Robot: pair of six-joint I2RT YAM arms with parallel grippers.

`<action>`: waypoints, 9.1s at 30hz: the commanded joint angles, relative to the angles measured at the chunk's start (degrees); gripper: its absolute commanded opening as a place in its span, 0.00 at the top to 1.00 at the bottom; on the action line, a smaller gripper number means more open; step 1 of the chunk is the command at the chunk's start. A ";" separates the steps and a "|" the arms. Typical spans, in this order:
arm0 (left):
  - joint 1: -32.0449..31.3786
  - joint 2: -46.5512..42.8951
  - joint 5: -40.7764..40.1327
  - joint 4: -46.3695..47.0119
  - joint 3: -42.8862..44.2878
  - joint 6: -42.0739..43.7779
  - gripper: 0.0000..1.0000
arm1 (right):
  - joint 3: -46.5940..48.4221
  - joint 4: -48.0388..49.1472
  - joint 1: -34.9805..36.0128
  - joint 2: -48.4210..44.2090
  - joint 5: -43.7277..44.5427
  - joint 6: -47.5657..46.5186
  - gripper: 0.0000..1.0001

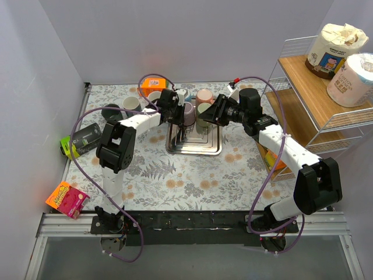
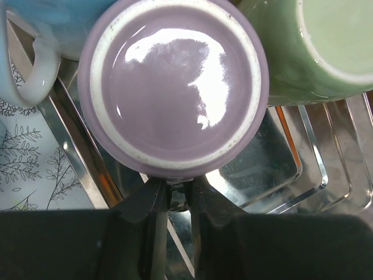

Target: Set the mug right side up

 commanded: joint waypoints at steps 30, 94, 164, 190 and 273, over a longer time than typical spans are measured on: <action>-0.48 -45.39 15.56 18.50 -10.25 -36.31 1.00 | 1.12 35.80 6.64 -5.02 -7.56 4.53 0.37; -0.39 -56.28 4.16 12.29 -21.22 -35.70 0.04 | 7.71 38.07 10.24 4.30 1.48 8.34 0.99; -0.48 -58.75 -45.07 -32.57 -17.10 -41.59 0.02 | 46.64 -19.52 34.42 42.97 51.68 -37.64 0.52; -0.39 -56.02 -32.15 -22.72 -16.13 -37.28 0.02 | 27.32 -21.45 16.59 20.21 45.78 -45.80 0.32; -0.48 -48.99 -28.02 -22.37 -13.50 -35.43 0.02 | 17.28 -8.26 -2.59 27.68 12.48 -77.74 0.99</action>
